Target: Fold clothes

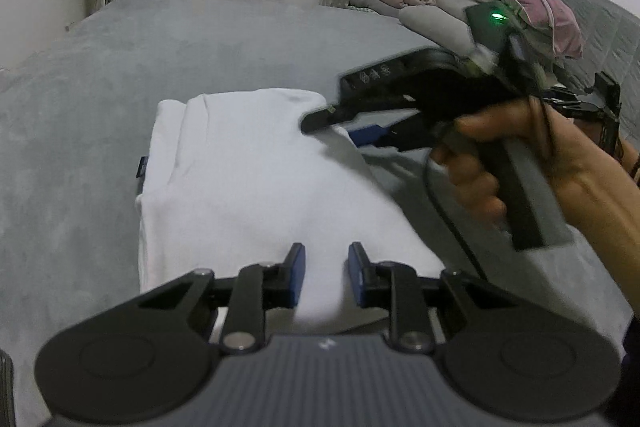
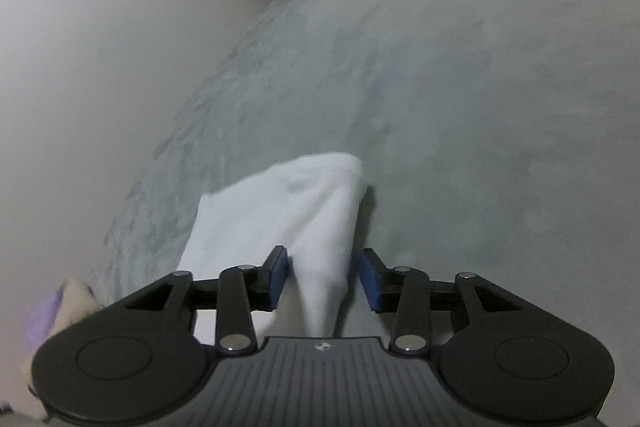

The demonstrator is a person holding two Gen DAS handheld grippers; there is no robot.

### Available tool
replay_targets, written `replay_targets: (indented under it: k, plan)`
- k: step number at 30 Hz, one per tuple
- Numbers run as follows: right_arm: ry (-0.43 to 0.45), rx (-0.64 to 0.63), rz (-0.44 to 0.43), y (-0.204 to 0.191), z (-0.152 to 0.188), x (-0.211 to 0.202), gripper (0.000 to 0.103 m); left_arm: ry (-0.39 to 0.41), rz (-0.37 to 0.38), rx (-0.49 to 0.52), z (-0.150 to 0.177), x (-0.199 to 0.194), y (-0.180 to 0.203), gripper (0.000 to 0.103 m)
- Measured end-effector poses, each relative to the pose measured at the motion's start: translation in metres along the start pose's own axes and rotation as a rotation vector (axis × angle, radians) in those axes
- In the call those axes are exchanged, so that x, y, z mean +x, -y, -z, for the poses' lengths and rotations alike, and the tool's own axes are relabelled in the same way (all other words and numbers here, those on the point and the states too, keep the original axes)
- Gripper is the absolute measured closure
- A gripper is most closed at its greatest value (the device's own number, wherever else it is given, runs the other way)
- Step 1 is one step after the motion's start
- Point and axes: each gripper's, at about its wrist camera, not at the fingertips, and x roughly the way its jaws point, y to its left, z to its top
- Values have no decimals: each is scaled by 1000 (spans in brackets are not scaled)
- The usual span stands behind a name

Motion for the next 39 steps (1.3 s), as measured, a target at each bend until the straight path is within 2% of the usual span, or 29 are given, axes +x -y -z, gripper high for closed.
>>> replay_targets:
  k: [2, 3, 4, 5, 9, 13, 18, 21, 24, 25, 26, 28, 30, 32, 37, 39]
  plan:
    - [3, 56, -63, 8, -5, 10, 63, -6, 5, -11, 0, 1, -2, 81]
    - [5, 63, -74, 12, -8, 15, 68, -8, 8, -16, 0, 2, -3, 82]
    - [7, 63, -81, 14, -11, 19, 90, -11, 11, -22, 1, 2, -3, 81]
    - [12, 39, -78, 13, -15, 22, 92, -13, 13, -30, 1, 2, -4, 81]
    - [37, -45, -122, 3, -28, 23, 95, -16, 5, -40, 2, 6, -4, 82]
    - [22, -101, -139, -3, -36, 25, 95, -16, 7, -39, 2, 7, -3, 82]
    - [28, 15, -175, 24, -33, 41, 95, -10, 7, -29, 3, 7, -4, 82]
    - [33, -7, -159, 20, -35, 38, 95, -5, 7, -23, 4, 5, -4, 82]
    - [46, -12, -154, 16, -36, 28, 88, 1, 16, -30, 4, 4, -5, 82]
    - [58, -3, -134, 16, -36, 24, 75, 2, 19, -34, 3, 4, -6, 82]
    - [77, 8, -107, 16, -36, 19, 54, 2, 23, -39, 3, 4, -7, 82]
    - [134, 37, -49, 18, -35, 4, 42, -1, 30, -49, 2, 3, -9, 82]
    - [167, 45, 1, 16, -33, -13, 42, -5, 36, -58, 2, 4, -11, 82]
    - [162, 1, -11, 3, -28, -26, 44, -10, 48, -76, 0, 3, -15, 82]
    - [20, -155, -21, -43, 7, -53, 49, -4, 75, -153, -7, -4, -33, 81]
    - [-25, -211, 0, -58, 28, -64, 49, 25, 11, -162, -11, -10, -41, 77]
